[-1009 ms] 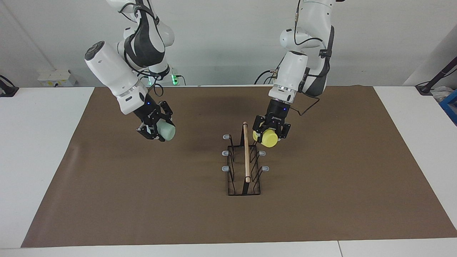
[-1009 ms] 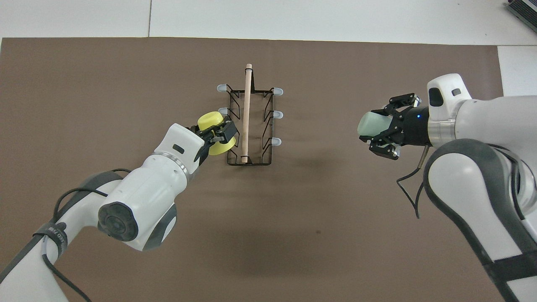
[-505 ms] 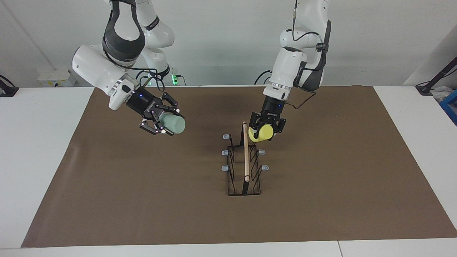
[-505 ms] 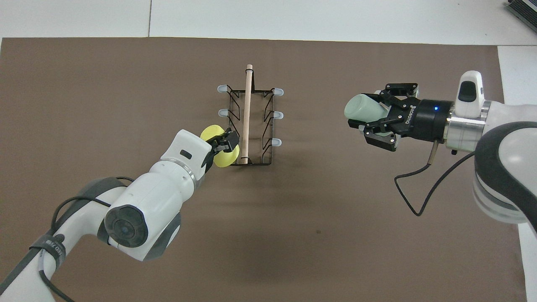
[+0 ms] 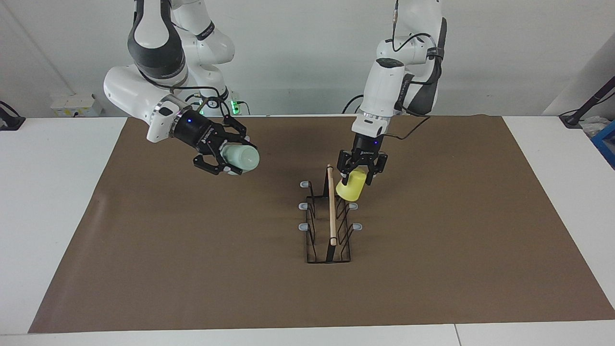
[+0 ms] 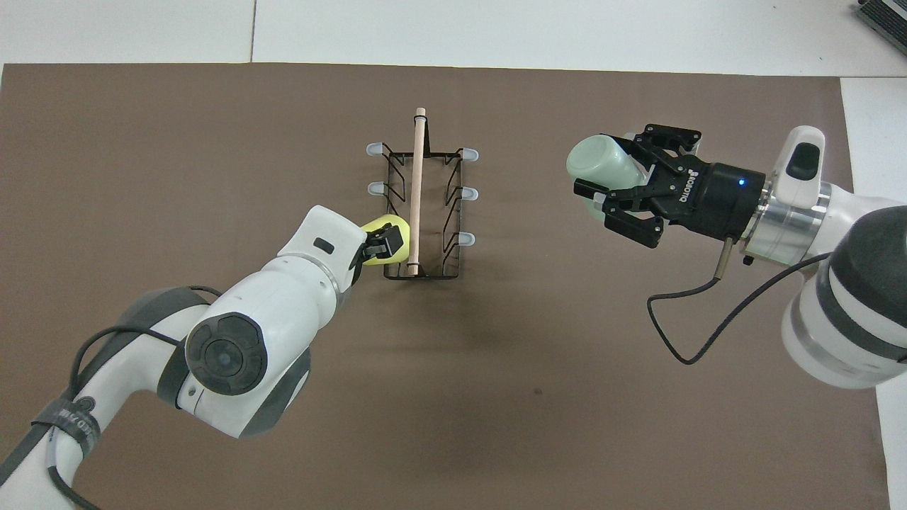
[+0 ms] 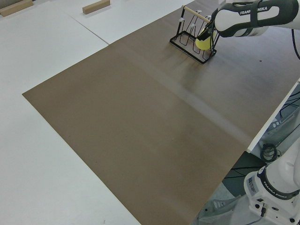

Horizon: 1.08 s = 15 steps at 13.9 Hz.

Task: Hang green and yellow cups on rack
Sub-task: 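Hang the yellow cup on a peg while the right gripper brings the green cup, then open the left gripper and withdraw it while the right gripper nears the rack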

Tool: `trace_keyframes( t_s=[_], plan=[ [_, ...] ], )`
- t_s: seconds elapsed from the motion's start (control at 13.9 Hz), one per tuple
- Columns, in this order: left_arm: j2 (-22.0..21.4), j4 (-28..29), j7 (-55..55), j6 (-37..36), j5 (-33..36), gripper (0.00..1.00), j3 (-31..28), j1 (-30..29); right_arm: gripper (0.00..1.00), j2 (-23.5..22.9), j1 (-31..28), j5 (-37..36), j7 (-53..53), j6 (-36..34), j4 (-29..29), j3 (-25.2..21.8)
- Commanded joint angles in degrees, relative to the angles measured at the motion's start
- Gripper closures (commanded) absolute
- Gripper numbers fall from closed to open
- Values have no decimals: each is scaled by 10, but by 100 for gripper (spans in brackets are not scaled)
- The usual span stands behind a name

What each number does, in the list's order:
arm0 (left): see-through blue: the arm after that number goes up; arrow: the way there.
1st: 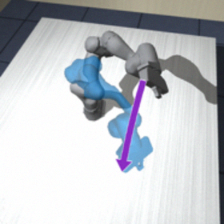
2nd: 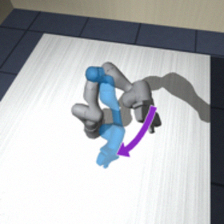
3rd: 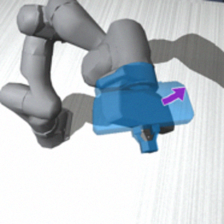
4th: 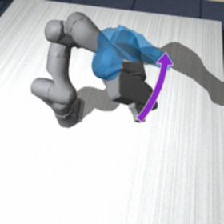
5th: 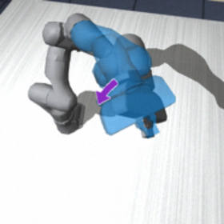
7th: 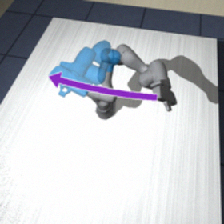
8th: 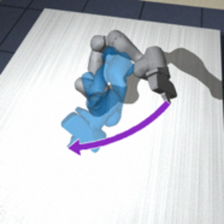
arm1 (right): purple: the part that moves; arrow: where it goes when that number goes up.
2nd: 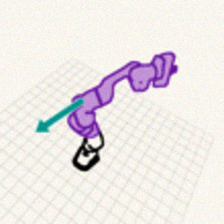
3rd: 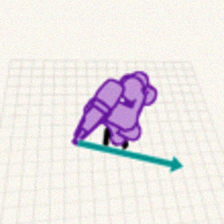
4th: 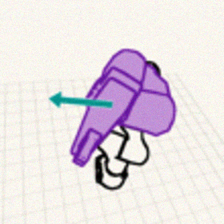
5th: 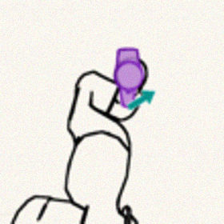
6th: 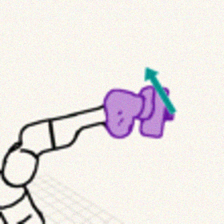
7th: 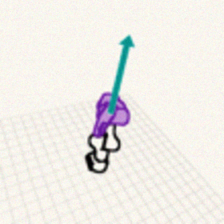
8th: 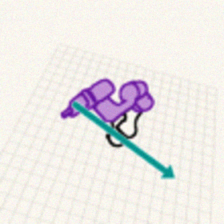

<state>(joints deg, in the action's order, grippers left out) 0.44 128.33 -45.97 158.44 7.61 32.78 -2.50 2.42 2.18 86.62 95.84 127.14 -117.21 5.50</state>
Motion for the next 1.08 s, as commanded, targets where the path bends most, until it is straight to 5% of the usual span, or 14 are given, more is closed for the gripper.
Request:
trace_keyframes(
  t_s=[0.0,0.36,0.58,0.86,1.01],
  plan=[
    [-9,-10,-12,-22,4,0,0,0,60,23,17,84,46,11,-37,3],
    [19,-115,45,-187,4,0,-13,-4,60,2,99,280,166,91,-63,10],
    [18,-146,133,-275,0,0,-47,-4,60,-20,102,384,236,128,-56,62],
    [13,-179,251,-367,-1,0,-104,-4,60,-47,96,403,307,127,-56,67],
    [12,-192,322,-392,-2,0,-133,-4,60,-69,97,471,354,125,-51,83]
  ],
)
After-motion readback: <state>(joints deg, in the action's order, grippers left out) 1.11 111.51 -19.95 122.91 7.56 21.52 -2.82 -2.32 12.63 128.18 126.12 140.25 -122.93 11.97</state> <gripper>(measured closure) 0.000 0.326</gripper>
